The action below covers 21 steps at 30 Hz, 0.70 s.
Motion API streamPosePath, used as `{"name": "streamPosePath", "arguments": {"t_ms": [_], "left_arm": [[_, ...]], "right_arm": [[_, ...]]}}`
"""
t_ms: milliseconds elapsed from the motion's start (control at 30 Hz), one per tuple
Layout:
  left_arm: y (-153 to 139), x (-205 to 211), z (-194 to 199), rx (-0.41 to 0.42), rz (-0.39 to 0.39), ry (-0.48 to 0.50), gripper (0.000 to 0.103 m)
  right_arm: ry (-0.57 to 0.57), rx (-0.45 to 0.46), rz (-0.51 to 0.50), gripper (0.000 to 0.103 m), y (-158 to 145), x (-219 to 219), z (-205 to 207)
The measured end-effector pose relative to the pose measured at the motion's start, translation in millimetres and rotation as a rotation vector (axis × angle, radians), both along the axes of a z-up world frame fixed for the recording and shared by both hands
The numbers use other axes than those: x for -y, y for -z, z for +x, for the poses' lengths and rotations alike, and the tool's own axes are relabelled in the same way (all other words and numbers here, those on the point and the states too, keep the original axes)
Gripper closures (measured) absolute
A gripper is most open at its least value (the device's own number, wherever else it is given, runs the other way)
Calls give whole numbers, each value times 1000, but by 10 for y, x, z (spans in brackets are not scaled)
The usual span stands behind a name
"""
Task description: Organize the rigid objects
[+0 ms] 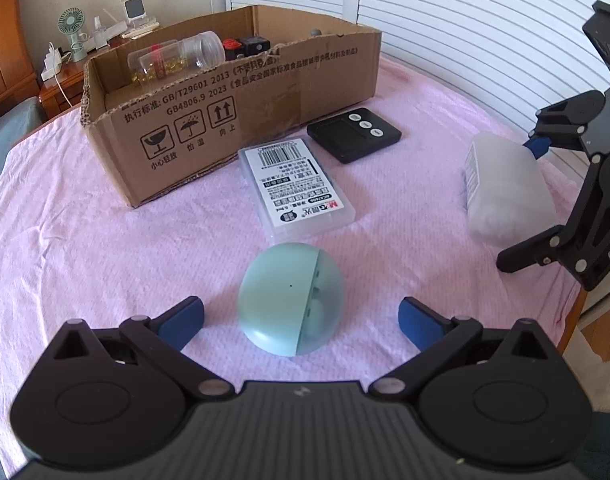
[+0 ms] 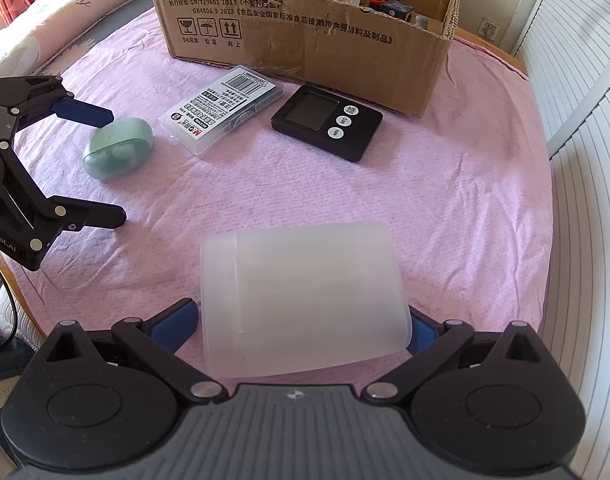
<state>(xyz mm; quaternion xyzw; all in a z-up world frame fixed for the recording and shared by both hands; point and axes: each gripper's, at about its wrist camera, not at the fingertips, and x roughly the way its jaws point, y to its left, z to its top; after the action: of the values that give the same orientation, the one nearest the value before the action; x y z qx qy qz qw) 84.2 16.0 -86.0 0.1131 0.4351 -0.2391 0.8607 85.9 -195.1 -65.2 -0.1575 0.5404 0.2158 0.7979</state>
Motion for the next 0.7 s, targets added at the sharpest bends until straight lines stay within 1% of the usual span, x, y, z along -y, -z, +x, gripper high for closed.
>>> {"name": "streamPosePath", "arguments": {"t_ms": [100, 167, 233, 333, 433, 533, 700], "left_arm": [[-13, 5, 11, -9, 13, 20, 1], [-36, 13, 12, -11, 23, 41, 6], [-73, 23, 12, -18, 21, 69, 20], [-108, 40, 22, -20, 38, 89, 31], [-123, 47, 48, -18, 52, 91, 34], [-120, 30, 84, -41, 36, 70, 37], [-123, 22, 103, -49, 34, 68, 37]], "right_arm": [[5, 12, 6, 0, 0, 10, -19], [6, 19, 9, 0, 3, 13, -29], [5, 24, 12, 0, 2, 16, -37], [5, 26, 12, 0, -1, 14, -42], [5, 25, 11, 0, -3, 10, -39], [4, 24, 9, 0, -1, 3, -37], [-17, 25, -13, 1, -37, -31, -33]]}}
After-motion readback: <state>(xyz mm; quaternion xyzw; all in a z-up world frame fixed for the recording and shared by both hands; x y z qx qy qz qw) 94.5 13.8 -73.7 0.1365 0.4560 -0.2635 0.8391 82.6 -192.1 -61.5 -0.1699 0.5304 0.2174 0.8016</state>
